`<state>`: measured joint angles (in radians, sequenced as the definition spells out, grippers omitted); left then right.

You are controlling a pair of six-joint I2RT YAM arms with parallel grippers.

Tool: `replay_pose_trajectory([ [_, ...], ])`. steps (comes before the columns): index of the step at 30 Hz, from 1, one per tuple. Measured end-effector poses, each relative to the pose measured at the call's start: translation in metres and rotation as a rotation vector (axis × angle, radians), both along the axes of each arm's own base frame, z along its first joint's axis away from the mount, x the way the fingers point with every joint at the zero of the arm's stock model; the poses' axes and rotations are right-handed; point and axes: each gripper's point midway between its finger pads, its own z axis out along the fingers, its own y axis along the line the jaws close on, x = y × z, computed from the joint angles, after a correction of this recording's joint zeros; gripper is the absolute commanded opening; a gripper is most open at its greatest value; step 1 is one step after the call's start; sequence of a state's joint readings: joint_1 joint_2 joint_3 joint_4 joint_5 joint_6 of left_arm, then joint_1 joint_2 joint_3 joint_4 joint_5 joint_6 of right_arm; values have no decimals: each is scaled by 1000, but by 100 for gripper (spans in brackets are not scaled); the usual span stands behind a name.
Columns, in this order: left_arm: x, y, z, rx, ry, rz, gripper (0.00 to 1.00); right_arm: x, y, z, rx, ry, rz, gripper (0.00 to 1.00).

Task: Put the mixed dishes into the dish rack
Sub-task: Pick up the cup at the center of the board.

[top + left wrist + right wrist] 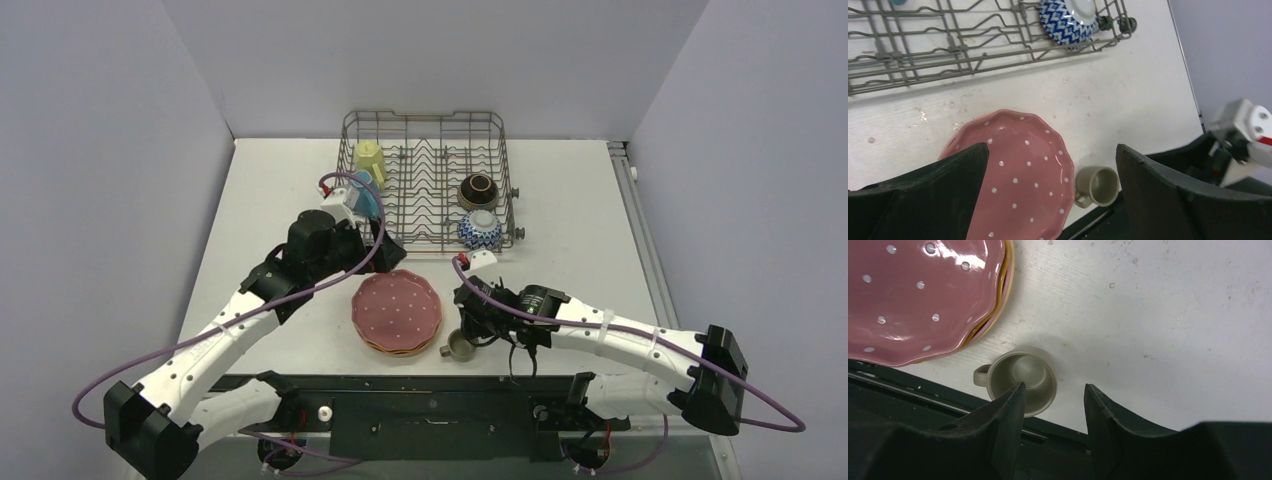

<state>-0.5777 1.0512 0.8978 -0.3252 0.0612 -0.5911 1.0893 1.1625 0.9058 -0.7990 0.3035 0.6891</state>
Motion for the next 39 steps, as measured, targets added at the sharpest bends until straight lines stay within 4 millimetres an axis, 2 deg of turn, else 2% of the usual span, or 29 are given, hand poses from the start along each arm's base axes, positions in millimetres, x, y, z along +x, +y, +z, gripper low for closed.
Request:
replay_pose_trajectory([
  [3,-15,-5,3,-33,6,-61,96,-2,-1,-13,-24,24,0,41],
  [11,-50,-8,-5,-67,55,-170,96,-5,6,-34,-53,72,12,37],
  [17,-66,-9,-12,-81,78,-220,96,-10,5,-52,-73,111,13,34],
  [23,-72,-11,-15,-89,90,-245,96,-17,0,-66,-95,148,7,28],
  [35,-77,-12,-26,-87,119,-259,96,-20,3,-72,-81,163,10,17],
  [39,-78,-13,-29,-89,136,-264,96,-21,1,-76,-85,167,10,8],
])
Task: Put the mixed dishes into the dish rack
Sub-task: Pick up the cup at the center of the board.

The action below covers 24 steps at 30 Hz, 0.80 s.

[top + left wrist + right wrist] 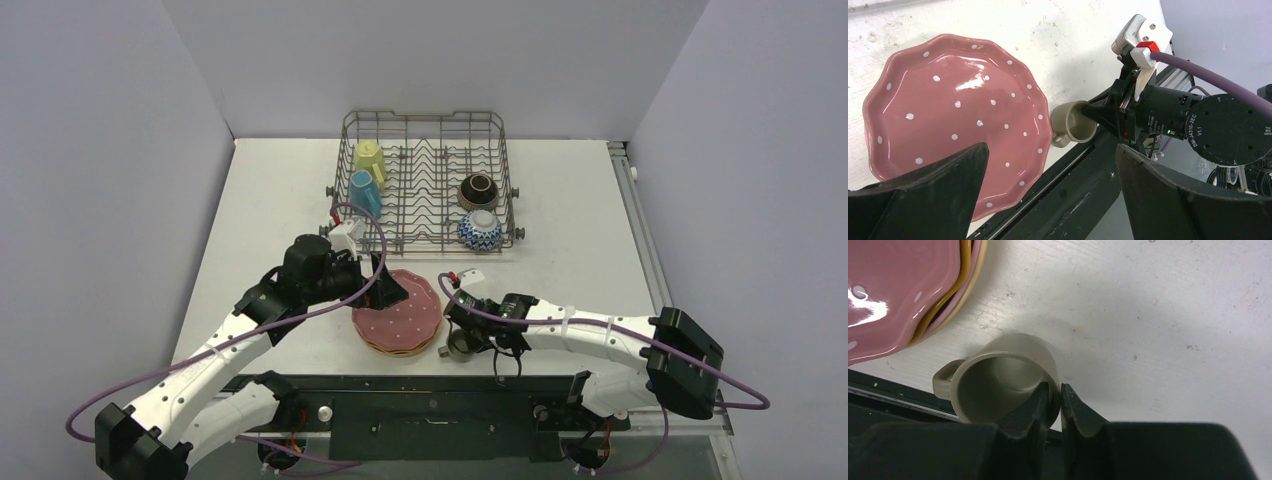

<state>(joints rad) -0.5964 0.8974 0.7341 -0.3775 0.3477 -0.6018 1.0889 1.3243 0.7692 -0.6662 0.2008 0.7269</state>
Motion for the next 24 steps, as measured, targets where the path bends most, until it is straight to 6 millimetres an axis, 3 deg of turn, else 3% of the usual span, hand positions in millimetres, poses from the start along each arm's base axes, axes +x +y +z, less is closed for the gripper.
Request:
replay_pose_trajectory([
  [2,0,0,0,-1,2,-1,96,0,0,0,0,0,-2,0],
  [15,-2,-5,2,-32,5,-17,96,-1,1,4,25,-5,-10,0],
  [24,-5,-11,12,-83,3,-44,96,1,-9,32,86,-65,-31,0],
])
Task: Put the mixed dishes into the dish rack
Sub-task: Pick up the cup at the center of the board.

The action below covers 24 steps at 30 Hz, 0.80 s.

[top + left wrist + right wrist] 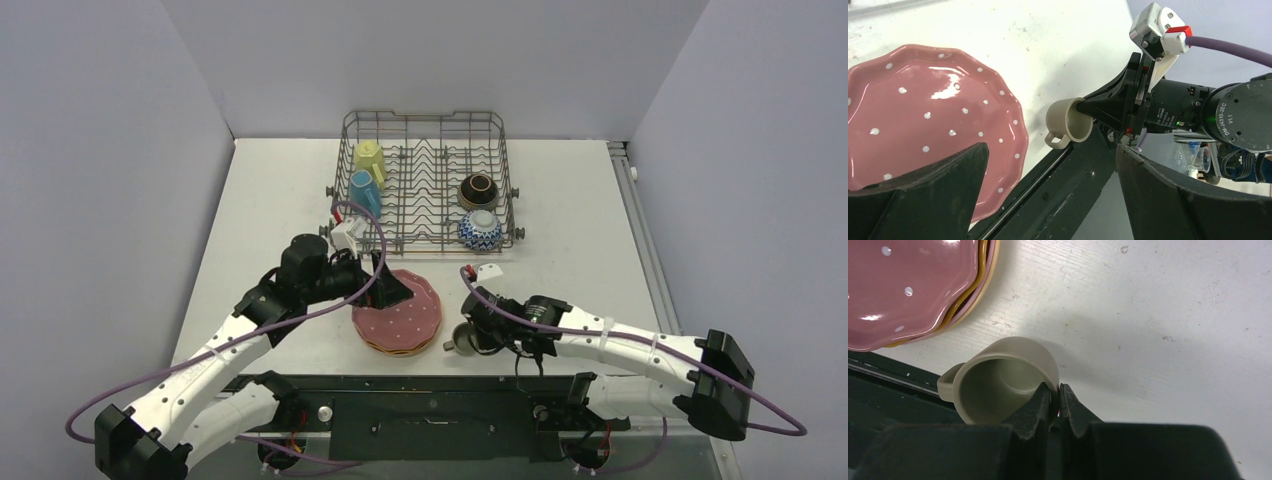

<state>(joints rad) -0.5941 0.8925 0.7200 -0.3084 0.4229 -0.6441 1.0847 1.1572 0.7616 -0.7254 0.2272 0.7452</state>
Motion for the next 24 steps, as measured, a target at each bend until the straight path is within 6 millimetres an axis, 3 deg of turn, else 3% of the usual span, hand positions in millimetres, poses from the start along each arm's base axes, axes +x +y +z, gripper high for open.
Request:
replay_pose_trajectory([
  [12,-4,-8,28,-143,-27,-20,96,13,-10,51,190,-112,-68,0],
  [24,-8,-11,53,-328,27,-64,96,22,11,131,520,-306,-6,0],
])
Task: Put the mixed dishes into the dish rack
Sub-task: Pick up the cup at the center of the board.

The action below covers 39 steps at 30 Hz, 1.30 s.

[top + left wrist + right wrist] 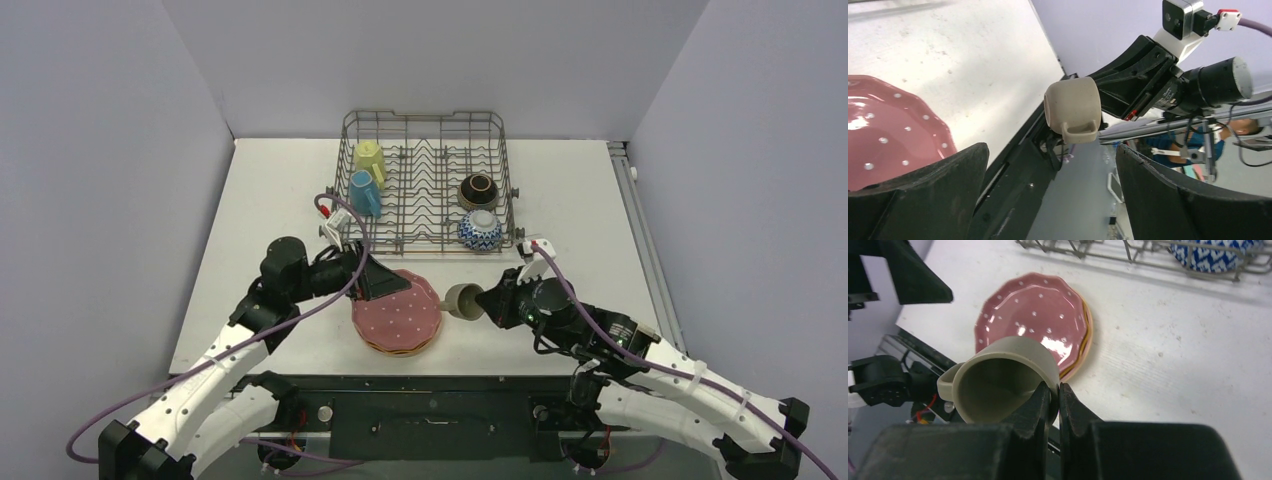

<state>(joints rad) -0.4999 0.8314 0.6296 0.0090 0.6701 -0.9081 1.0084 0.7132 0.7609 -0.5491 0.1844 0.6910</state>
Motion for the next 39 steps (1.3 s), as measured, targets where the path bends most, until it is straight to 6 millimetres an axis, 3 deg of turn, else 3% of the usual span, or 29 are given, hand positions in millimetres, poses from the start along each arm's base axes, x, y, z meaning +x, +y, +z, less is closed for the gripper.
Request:
replay_pose_trajectory([
  [16,-30,-4,40,-179,59,-130,96,-3,44,67,206,-328,235,0],
  [29,-44,-5,59,-276,98,-207,96,-17,69,106,300,-582,389,0],
  [39,-51,-3,77,-355,105,-243,96,-28,90,120,315,-704,471,0],
])
